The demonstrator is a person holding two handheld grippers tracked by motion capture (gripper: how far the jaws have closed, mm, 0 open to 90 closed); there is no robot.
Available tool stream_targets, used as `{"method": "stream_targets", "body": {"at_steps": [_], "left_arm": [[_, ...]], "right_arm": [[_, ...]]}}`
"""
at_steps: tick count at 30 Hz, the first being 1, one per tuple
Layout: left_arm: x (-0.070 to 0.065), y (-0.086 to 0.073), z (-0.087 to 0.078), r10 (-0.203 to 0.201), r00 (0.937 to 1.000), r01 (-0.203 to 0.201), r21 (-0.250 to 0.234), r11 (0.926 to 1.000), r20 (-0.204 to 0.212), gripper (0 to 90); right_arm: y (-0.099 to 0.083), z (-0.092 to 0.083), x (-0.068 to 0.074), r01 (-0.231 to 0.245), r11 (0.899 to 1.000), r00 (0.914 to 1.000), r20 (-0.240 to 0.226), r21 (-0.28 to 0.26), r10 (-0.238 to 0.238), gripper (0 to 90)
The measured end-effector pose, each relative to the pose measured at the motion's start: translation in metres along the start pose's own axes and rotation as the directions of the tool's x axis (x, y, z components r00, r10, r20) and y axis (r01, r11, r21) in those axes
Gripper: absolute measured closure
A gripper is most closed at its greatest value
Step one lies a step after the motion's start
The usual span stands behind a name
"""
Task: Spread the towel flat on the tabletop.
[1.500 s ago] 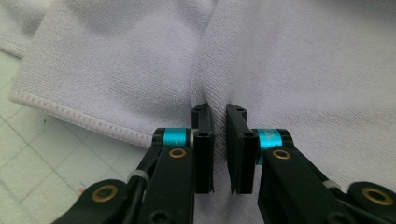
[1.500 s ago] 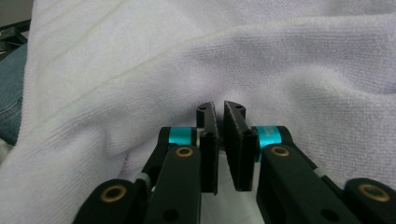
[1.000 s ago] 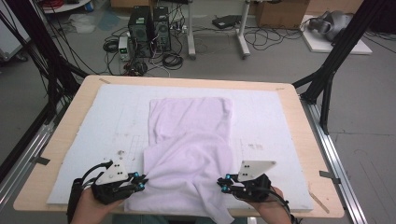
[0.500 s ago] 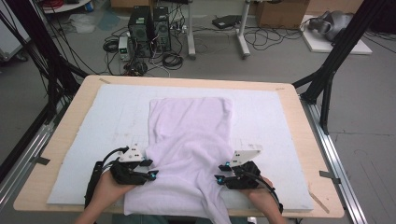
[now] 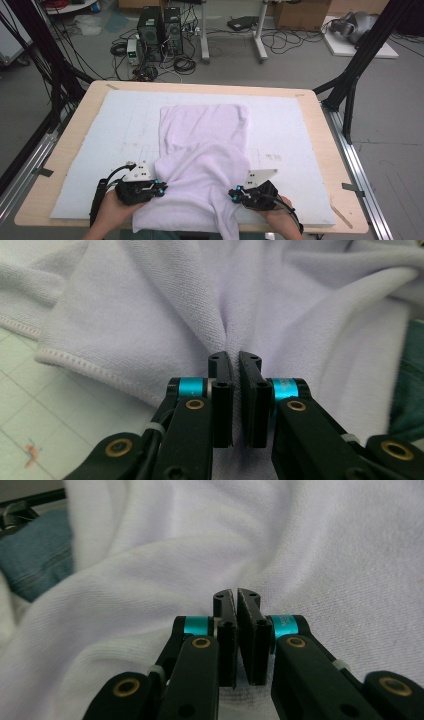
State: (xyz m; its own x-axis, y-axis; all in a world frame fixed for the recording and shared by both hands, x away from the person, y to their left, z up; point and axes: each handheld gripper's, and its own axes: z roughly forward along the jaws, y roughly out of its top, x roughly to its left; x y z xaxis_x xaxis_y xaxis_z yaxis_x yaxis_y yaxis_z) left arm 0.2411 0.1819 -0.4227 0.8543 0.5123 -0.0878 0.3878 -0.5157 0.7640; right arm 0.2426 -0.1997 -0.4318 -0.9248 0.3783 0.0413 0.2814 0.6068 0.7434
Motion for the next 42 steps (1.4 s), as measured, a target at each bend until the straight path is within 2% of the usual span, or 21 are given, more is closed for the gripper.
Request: {"method": "stream_targets", "body": {"at_steps": [4,7,10,12,13,14,17,20,22,23,25,27,28,29,30,32,35,37,42], "left_arm": [[-0.013,-0.001,-0.015,0.011,0.9998,-0.011,-0.007,0.9999,-0.014,84.4],[-0.026,0.001,-0.029,0.024,0.9997,-0.024,-0.021,0.9995,-0.002,84.4],[-0.041,0.007,-0.043,0.057,0.9980,-0.056,-0.043,0.9975,0.024,84.0],[-0.046,0.011,-0.048,0.081,0.9963,-0.080,-0.047,0.9957,0.029,78.1],[-0.046,0.012,-0.048,0.084,0.9963,-0.083,-0.046,0.9954,0.017,70.0],[-0.045,0.013,-0.047,0.084,0.9964,-0.084,-0.044,0.9955,0.005,62.9],[-0.031,0.011,-0.037,0.064,0.9979,-0.065,-0.054,0.9965,-0.011,56.5],[-0.013,0.006,-0.021,0.028,0.9985,-0.031,-0.052,0.9981,-0.048,55.0],[-0.002,0.003,-0.008,0.014,0.9967,-0.016,-0.028,0.9995,-0.080,54.4],[0.003,0.001,-0.001,0.006,0.9966,-0.007,-0.011,0.9999,-0.082,54.3],[0.010,-0.003,0.010,-0.008,0.9977,0.010,0.028,0.9996,-0.067,56.8],[0.010,-0.006,0.018,0.013,0.9985,-0.009,0.067,0.9977,-0.053,65.9],[0.008,-0.008,0.018,0.024,0.9978,-0.021,0.050,0.9985,-0.063,67.7],[0.008,-0.008,0.018,0.017,0.9983,-0.015,0.048,0.9987,-0.056,71.7],[0.007,-0.008,0.017,0.016,0.9989,-0.013,0.049,0.9987,-0.044,79.4],[0.005,-0.009,0.016,0.028,0.9985,-0.025,0.054,0.9982,-0.047,85.8],[0.000,-0.010,0.012,0.033,0.9986,-0.031,0.051,0.9982,-0.041,87.3],[-0.005,-0.011,0.006,0.037,0.9984,-0.035,0.032,0.9989,-0.042,87.4],[-0.021,-0.014,-0.019,0.043,0.9983,-0.043,0.000,0.9991,-0.039,87.5]], "right_arm": [[0.001,-0.014,0.011,0.013,0.999,0.9999,-0.008,-0.031,-0.013,86.6],[0.005,-0.025,0.020,0.033,0.998,0.9988,-0.036,-0.046,-0.035,86.7],[0.014,-0.040,0.031,0.062,0.995,0.9949,-0.075,-0.084,-0.068,86.5],[0.021,-0.050,0.034,0.082,0.989,0.9933,-0.072,-0.121,-0.091,81.8],[0.024,-0.054,0.033,0.078,0.987,0.9941,-0.064,-0.140,-0.087,77.9],[0.025,-0.056,0.030,0.071,0.987,0.9951,-0.057,-0.147,-0.081,75.9],[0.023,-0.051,0.018,0.048,0.991,0.9985,-0.022,-0.126,-0.051,70.0],[0.015,-0.037,0.004,0.010,0.997,0.9997,0.022,-0.080,-0.009,65.2],[0.009,-0.025,-0.004,-0.013,0.998,0.9994,0.030,-0.058,0.015,62.5],[0.007,-0.019,-0.008,-0.015,0.999,0.9991,0.039,-0.040,0.017,62.2],[0.003,-0.007,-0.014,-0.027,1.000,0.9987,0.043,-0.007,0.027,62.3],[-0.001,0.005,-0.016,-0.024,0.999,0.9991,0.036,0.034,0.023,68.0],[-0.004,0.012,-0.016,-0.017,0.998,0.9993,0.033,0.055,0.016,70.5],[-0.006,0.012,-0.017,-0.023,1.000,0.9994,0.028,0.018,0.022,76.1],[-0.007,0.013,-0.017,-0.037,0.999,0.9991,0.020,0.012,0.037,79.9],[-0.006,0.013,-0.017,-0.026,1.000,0.9995,0.016,0.016,0.026,84.9],[-0.004,0.012,-0.012,-0.010,1.000,0.9998,0.018,0.024,0.010,86.9],[-0.004,0.008,-0.007,-0.011,1.000,0.9999,0.006,0.020,0.011,87.1],[-0.001,-0.009,0.009,0.015,1.000,0.9997,-0.019,-0.026,-0.016,87.1]]}}
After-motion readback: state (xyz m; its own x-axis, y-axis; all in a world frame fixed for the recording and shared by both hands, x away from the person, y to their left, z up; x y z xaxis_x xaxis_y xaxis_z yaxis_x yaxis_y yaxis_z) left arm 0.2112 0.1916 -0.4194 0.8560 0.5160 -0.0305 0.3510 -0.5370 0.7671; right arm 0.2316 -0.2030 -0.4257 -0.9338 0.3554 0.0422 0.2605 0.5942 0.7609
